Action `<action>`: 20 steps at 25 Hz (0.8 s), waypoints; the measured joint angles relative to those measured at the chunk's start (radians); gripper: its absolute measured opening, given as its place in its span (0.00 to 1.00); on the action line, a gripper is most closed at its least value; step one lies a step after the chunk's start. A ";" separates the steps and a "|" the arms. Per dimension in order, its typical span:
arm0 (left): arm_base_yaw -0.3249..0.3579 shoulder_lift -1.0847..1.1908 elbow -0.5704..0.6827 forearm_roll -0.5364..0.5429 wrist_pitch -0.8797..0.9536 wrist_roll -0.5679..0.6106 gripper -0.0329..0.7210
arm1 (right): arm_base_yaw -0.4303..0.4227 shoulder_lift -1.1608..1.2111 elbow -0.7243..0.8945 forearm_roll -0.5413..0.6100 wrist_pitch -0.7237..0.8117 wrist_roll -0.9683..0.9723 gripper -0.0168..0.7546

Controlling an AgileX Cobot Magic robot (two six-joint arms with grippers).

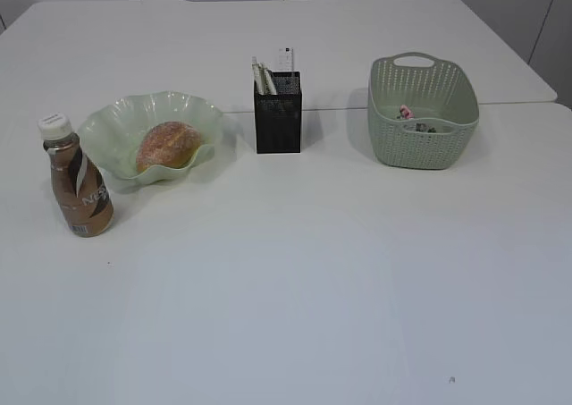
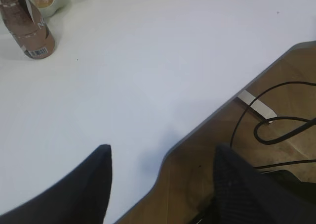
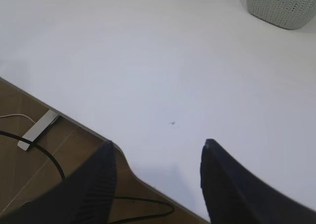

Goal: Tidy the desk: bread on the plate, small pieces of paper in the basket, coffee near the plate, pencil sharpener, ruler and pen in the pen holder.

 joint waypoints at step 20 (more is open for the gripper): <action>0.000 0.000 0.039 0.026 -0.115 0.000 0.65 | 0.000 -0.047 0.001 -0.105 0.002 0.146 0.59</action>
